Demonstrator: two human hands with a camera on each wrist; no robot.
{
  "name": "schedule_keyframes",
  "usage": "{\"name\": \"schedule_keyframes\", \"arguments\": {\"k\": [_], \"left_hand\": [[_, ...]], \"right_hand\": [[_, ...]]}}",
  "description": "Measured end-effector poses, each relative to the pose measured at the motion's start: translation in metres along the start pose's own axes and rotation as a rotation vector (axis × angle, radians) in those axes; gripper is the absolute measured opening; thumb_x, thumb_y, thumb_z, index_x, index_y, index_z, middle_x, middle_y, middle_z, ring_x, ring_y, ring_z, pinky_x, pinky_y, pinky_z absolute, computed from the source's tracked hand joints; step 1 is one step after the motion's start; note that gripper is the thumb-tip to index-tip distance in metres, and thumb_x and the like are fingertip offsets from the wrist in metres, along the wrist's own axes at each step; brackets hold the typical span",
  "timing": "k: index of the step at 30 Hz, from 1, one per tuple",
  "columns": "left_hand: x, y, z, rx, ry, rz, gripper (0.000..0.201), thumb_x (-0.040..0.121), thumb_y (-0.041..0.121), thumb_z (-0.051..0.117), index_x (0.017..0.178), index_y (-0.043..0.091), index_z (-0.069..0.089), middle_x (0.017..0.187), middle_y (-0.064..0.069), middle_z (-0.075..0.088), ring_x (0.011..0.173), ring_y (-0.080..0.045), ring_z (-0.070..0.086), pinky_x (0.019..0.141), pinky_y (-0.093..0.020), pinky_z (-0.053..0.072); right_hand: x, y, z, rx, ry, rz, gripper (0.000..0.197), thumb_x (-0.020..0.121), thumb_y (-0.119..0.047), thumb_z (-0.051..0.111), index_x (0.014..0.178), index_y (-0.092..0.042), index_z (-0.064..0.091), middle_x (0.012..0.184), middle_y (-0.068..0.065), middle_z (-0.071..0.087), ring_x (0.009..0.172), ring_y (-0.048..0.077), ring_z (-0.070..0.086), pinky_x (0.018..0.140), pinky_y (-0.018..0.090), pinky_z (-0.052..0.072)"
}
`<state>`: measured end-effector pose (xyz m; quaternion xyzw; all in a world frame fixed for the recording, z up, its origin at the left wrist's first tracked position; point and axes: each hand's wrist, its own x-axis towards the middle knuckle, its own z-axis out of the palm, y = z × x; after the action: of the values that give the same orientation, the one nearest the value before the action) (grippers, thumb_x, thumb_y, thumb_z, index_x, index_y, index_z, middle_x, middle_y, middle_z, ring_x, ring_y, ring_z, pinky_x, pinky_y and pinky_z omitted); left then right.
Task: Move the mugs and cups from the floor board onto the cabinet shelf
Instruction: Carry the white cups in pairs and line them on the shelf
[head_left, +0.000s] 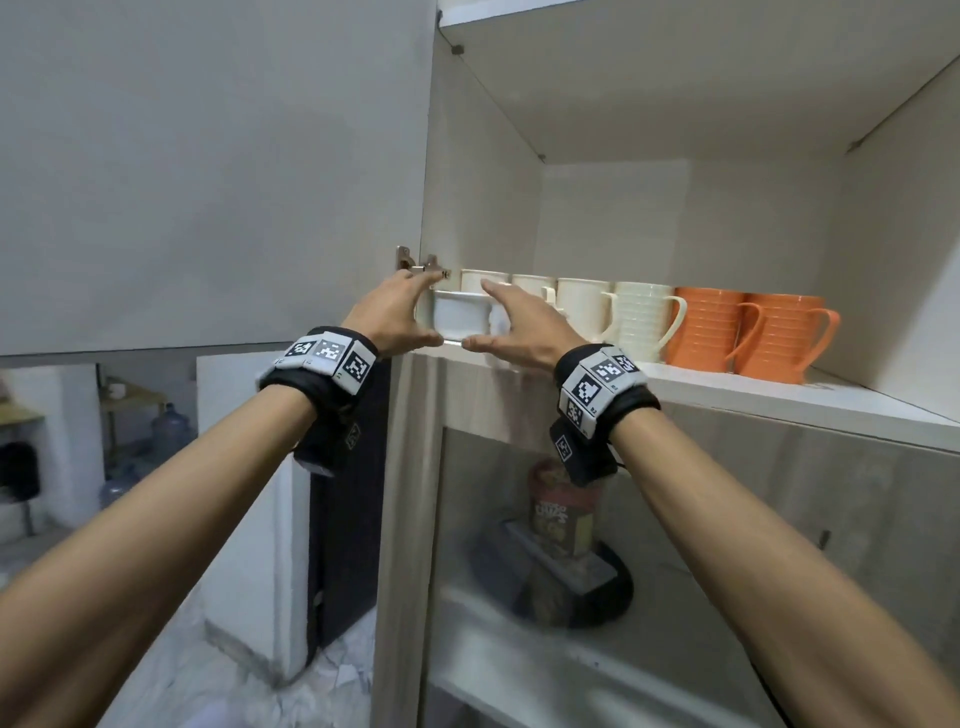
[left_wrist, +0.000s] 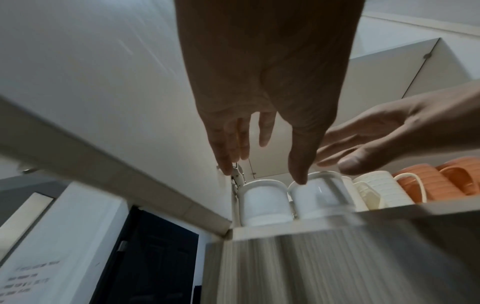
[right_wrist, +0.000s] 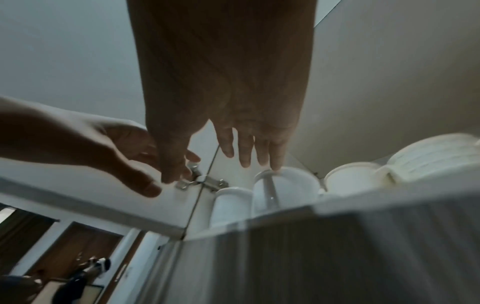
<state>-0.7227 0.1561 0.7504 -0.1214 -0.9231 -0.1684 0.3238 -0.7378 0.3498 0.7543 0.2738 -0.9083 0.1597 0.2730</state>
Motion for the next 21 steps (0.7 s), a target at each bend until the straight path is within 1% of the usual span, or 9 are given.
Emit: {"name": "schedule_keyframes", "arguments": {"k": [2,4,7,10,12,14,16,19,21], "left_hand": [[-0.034,-0.003,0.004,-0.013,0.023,-0.012,0.085,0.078,0.034,0.074,0.149,0.018,0.030,0.145,-0.012,0.043,0.134,-0.026,0.041,0.109,-0.039,0.035],[-0.075,-0.012,0.014,-0.011,0.037,-0.053,0.084,0.079,0.040,0.072,0.149,0.018,0.029,0.143,-0.012,0.044,0.133,-0.027,0.042,0.107,-0.039,0.038],[-0.141,-0.036,0.037,-0.004,-0.004,-0.150,0.082,0.080,0.041,0.070,0.149,0.022,0.029,0.144,-0.009,0.042,0.131,-0.025,0.042,0.103,-0.040,0.041],[-0.240,-0.080,0.074,0.004,-0.103,-0.368,0.084,0.078,0.039,0.073,0.148,0.023,0.030,0.143,-0.009,0.042,0.132,-0.027,0.041,0.105,-0.042,0.040],[-0.309,-0.110,0.097,0.015,-0.192,-0.536,0.085,0.077,0.038,0.075,0.148,0.020,0.032,0.145,-0.013,0.041,0.133,-0.030,0.039,0.108,-0.041,0.037],[-0.376,-0.135,0.111,0.024,-0.277,-0.688,0.086,0.076,0.038,0.075,0.148,0.018,0.032,0.146,-0.014,0.040,0.135,-0.031,0.038,0.109,-0.041,0.037],[-0.440,-0.154,0.118,0.038,-0.356,-0.831,0.087,0.077,0.040,0.074,0.149,0.019,0.030,0.147,-0.015,0.037,0.135,-0.033,0.036,0.109,-0.043,0.037],[-0.527,-0.178,0.119,0.062,-0.444,-1.008,0.086,0.080,0.040,0.072,0.150,0.019,0.027,0.149,-0.016,0.033,0.136,-0.035,0.034,0.107,-0.046,0.035],[-0.578,-0.197,0.115,0.079,-0.463,-1.092,0.085,0.080,0.040,0.072,0.150,0.019,0.028,0.149,-0.016,0.033,0.137,-0.036,0.034,0.108,-0.048,0.036]], "right_hand": [[-0.018,-0.012,0.024,0.020,0.023,-0.072,0.083,0.084,-0.051,0.060,0.151,-0.017,0.025,0.158,0.005,0.027,0.147,0.022,0.022,0.118,0.042,0.024],[-0.039,-0.025,0.056,0.035,0.042,-0.133,0.081,0.085,-0.051,0.056,0.152,-0.017,0.024,0.158,0.006,0.024,0.149,0.024,0.013,0.120,0.043,0.018],[-0.071,-0.042,0.109,0.065,0.014,-0.183,0.082,0.084,-0.048,0.054,0.152,-0.017,0.022,0.160,0.005,0.020,0.150,0.025,0.005,0.122,0.043,0.011],[-0.122,-0.070,0.188,0.156,-0.155,-0.185,0.082,0.084,-0.042,0.054,0.153,-0.015,0.019,0.160,0.006,0.019,0.150,0.025,0.004,0.122,0.044,0.009],[-0.158,-0.091,0.240,0.212,-0.284,-0.156,0.082,0.084,-0.040,0.055,0.153,-0.014,0.019,0.159,0.008,0.021,0.150,0.027,0.006,0.122,0.044,0.010],[-0.193,-0.113,0.287,0.249,-0.412,-0.141,0.081,0.084,-0.039,0.057,0.152,-0.013,0.021,0.158,0.009,0.023,0.149,0.030,0.009,0.121,0.044,0.011],[-0.228,-0.138,0.329,0.266,-0.533,-0.155,0.081,0.083,-0.038,0.058,0.151,-0.011,0.023,0.157,0.011,0.026,0.148,0.032,0.014,0.120,0.044,0.014],[-0.275,-0.180,0.386,0.271,-0.660,-0.208,0.081,0.082,-0.040,0.061,0.148,-0.007,0.028,0.151,0.016,0.035,0.142,0.034,0.026,0.116,0.043,0.025],[-0.302,-0.212,0.420,0.271,-0.738,-0.232,0.081,0.083,-0.040,0.060,0.148,-0.006,0.028,0.151,0.016,0.034,0.143,0.032,0.025,0.116,0.040,0.025]]}}
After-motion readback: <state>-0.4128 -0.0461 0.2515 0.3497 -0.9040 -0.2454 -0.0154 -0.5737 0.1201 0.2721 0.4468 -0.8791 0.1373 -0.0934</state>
